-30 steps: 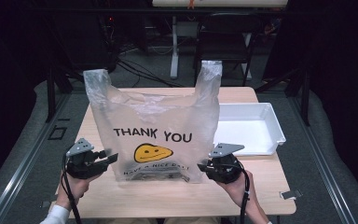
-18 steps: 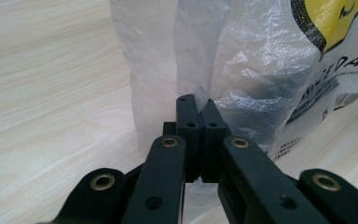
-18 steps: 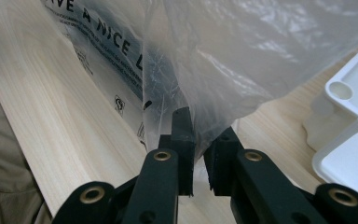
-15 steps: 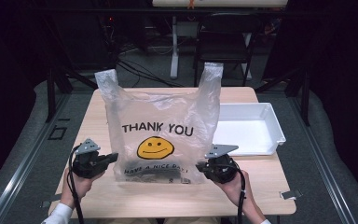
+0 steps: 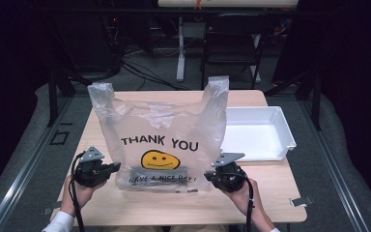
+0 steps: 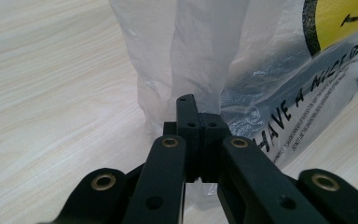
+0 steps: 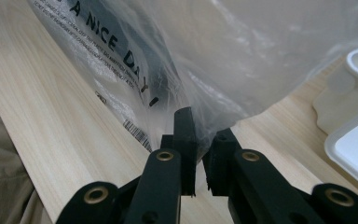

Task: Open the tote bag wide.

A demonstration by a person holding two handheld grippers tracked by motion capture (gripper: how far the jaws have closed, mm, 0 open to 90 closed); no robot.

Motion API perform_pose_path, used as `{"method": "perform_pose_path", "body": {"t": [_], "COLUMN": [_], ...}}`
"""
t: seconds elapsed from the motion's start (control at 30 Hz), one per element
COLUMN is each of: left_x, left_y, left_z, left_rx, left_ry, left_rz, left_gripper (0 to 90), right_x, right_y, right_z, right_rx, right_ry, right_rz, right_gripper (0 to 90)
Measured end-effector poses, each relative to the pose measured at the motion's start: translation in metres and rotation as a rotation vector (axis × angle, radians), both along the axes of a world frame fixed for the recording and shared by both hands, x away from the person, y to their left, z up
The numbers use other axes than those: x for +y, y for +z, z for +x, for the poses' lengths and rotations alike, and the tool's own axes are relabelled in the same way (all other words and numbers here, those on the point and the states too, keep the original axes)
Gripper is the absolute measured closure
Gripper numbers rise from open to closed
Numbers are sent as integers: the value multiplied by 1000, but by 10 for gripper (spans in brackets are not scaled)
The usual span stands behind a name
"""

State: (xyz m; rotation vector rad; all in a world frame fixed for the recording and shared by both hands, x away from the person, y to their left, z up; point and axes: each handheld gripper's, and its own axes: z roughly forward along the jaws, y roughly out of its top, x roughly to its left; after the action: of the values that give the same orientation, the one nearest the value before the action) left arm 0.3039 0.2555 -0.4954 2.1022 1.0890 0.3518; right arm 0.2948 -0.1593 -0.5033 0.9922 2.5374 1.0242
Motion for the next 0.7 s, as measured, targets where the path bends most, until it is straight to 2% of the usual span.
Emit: {"method": "perform_pose_path", "body": {"t": [0.37, 0.57, 0.63, 0.7], "left_x": [3, 2, 2, 0], "left_y": [-6, -9, -11, -16], "left_z": [-1, 0, 0, 2], "left_rx": [19, 27, 49, 65], "left_ry": [-18, -28, -35, -26], "left_rz": [38, 70, 77, 84], "left_gripper": [900, 900, 900, 900], "right_x": [2, 2, 3, 5], "right_y": [-10, -14, -17, -20], "right_z": [0, 1, 2, 3], "right_rx": [29, 42, 61, 60], "right_ry": [-1, -1, 0, 1], "right_rz": [-35, -34, -34, -40], "right_gripper": [856, 856, 857, 858]}}
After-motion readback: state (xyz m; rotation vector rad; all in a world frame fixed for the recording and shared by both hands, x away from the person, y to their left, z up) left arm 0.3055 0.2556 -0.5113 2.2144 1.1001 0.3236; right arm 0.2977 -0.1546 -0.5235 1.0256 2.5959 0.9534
